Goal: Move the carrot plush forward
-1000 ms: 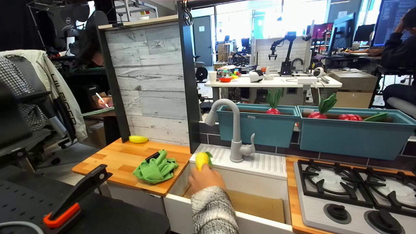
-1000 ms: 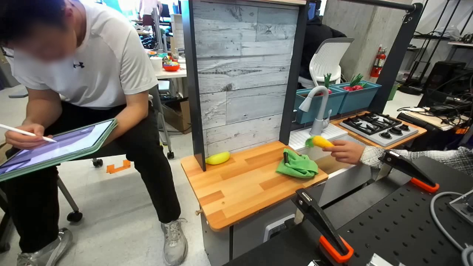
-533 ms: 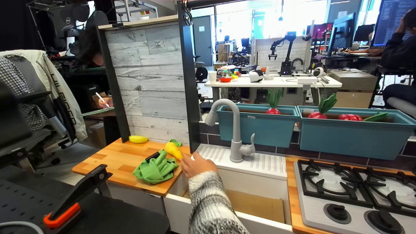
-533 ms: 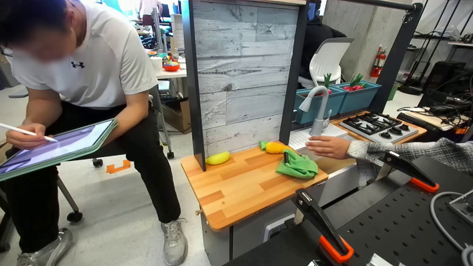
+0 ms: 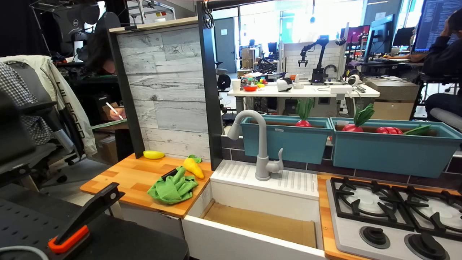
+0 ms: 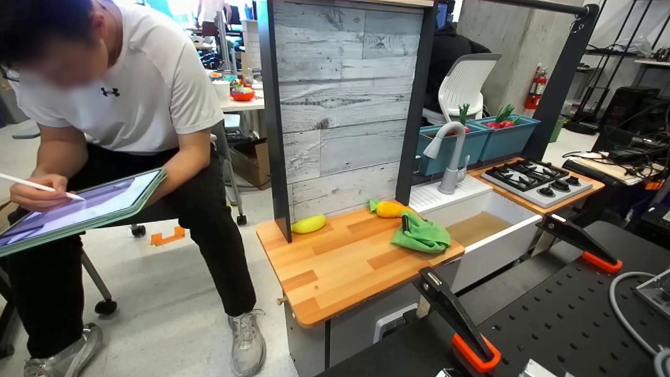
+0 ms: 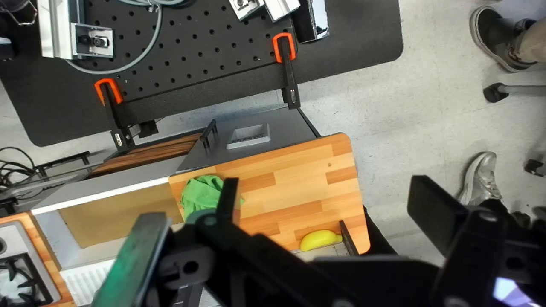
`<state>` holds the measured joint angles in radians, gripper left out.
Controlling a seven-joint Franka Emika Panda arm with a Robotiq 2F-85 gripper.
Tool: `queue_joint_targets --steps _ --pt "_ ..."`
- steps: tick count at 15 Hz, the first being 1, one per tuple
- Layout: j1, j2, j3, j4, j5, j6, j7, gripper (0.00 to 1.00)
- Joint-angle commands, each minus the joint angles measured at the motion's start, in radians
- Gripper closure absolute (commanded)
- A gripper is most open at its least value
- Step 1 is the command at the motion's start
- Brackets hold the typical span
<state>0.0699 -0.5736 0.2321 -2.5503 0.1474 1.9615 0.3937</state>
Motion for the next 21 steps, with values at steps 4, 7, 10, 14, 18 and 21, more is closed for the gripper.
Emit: queue_joint_targets --steps 4,7,10,14,18,21 --pt "0.007 0.001 -0.007 0.001 -0.004 -0.001 0.003 0.00" --pt "0.007 0.001 -0.007 0.001 -0.004 -0.001 0.003 0.00" --pt "0.007 0.001 -0.007 0.001 -0.004 -0.001 0.003 0.00" --pt "0.007 0.001 -0.007 0.001 -0.004 -0.001 0.003 0.00" --pt "-0.009 0.029 -0.002 -0.011 -0.037 0.046 -0.002 0.00" --pt "-0.021 0.092 -0.012 -0.034 -0.081 0.153 -0.032 0.00"
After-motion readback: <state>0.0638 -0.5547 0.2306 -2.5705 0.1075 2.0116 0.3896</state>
